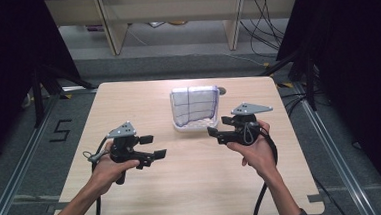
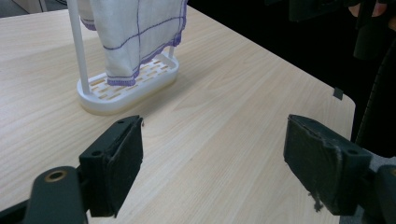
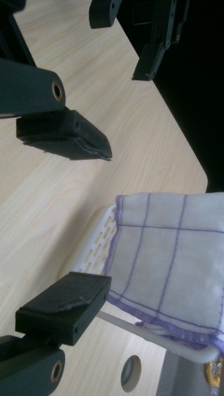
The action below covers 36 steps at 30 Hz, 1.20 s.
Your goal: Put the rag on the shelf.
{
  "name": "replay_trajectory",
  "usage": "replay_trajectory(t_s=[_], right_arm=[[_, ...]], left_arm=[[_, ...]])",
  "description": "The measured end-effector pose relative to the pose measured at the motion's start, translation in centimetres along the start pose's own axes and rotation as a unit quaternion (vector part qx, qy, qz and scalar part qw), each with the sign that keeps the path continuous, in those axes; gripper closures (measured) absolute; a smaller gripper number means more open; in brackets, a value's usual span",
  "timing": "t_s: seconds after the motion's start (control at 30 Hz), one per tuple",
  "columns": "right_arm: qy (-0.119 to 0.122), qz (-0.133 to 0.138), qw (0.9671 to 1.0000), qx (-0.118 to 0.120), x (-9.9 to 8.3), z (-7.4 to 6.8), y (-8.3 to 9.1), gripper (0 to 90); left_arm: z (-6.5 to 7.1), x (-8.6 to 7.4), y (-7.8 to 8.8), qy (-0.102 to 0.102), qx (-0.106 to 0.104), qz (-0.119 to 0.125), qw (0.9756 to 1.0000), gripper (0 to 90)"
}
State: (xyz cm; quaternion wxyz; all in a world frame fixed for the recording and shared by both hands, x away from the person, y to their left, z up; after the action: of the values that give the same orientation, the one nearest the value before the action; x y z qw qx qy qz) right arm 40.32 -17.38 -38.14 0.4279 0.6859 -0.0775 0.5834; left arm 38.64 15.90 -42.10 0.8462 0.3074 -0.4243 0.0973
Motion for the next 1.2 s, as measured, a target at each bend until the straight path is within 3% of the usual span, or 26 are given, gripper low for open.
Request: replay_trajectory(t_s=[0.07, 0.1, 0.13, 0.2, 0.33, 0.37, 0.4, 0.43, 0.5, 0.73, 0.77, 0.83, 0.9, 1.03, 1.2], right_arm=[[-0.005, -0.013, 0.9999, 0.004, -0.2, -0.2, 0.0, 33.4], [0.010, -0.006, 0.9999, 0.000, -0.4, -0.1, -0.2, 33.5], [-0.004, -0.009, 0.9999, 0.011, -0.6, -0.3, -0.2, 33.4], [0.009, -0.004, 0.9999, 0.004, -0.9, -0.3, -0.2, 33.4], [-0.009, -0.011, 0.9999, 0.010, -1.7, -0.9, -0.2, 33.1], [0.016, -0.007, 0.9998, 0.007, -1.9, -0.7, -0.3, 33.0], [-0.003, -0.012, 0.9997, 0.020, -2.1, -1.0, -0.3, 32.9], [0.005, -0.015, 0.9998, 0.013, -2.3, -0.9, -0.2, 32.9], [-0.007, -0.010, 0.9999, 0.012, -2.6, -1.2, -0.4, 32.9], [0.003, -0.015, 0.9996, 0.024, -3.6, -1.7, -0.8, 32.7], [-0.008, -0.021, 0.9994, 0.026, -3.6, -2.0, -0.8, 32.7], [0.009, -0.021, 0.9994, 0.025, -3.7, -2.1, -0.9, 32.6], [-0.006, -0.022, 0.9993, 0.030, -3.8, -2.4, -0.9, 32.6], [0.005, -0.022, 0.9994, 0.028, -4.2, -2.6, -1.1, 32.5], [-0.010, -0.026, 0.9990, 0.036, -5.0, -3.0, -1.0, 32.5]], left_arm=[[0.0, -0.4, 0.1, -0.002, -0.002, -0.001, 1.0000, 19.3], [-0.1, -0.6, 0.2, -0.004, -0.001, -0.003, 1.0000, 19.2], [-0.2, -0.9, 0.2, -0.004, -0.003, -0.003, 1.0000, 19.1], [-0.4, -1.4, 0.3, 0.000, -0.006, 0.000, 1.0000, 18.8], [-0.9, -2.3, 0.5, 0.005, 0.002, -0.001, 1.0000, 18.4], [-0.9, -2.6, 0.5, 0.011, 0.005, 0.000, 0.9999, 18.3], [-1.0, -2.7, 0.6, 0.011, 0.005, 0.000, 0.9999, 18.2], [-1.0, -2.8, 0.6, 0.013, 0.006, -0.001, 0.9999, 18.0], [-1.1, -3.2, 0.6, 0.015, 0.004, -0.002, 0.9999, 17.8], [-0.6, -4.3, 0.7, -0.004, 0.009, -0.010, 0.9999, 17.4], [-0.5, -4.4, 0.7, -0.001, 0.009, -0.009, 0.9999, 17.4], [-0.5, -4.7, 0.9, -0.002, 0.008, -0.010, 0.9999, 17.3], [-0.5, -5.0, 1.0, -0.001, 0.007, -0.011, 0.9999, 17.0], [-0.7, -5.7, 1.3, 0.001, 0.011, -0.013, 0.9999, 16.9], [-0.9, -6.3, 1.6, 0.008, 0.015, -0.013, 0.9998, 16.7]])
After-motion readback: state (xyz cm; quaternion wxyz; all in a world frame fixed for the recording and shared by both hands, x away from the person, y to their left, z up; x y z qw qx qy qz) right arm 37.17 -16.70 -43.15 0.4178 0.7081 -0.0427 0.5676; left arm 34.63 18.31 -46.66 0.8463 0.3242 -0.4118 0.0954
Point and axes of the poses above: each handheld gripper's, and its own axes: y roughly backward along the jaws, x roughly out of its top, z roughly to its right, the point moved 1 cm from there along -y, roughly forward along the jaws, and after that the axes turned 13 degrees about y, right-handed, at the moved point
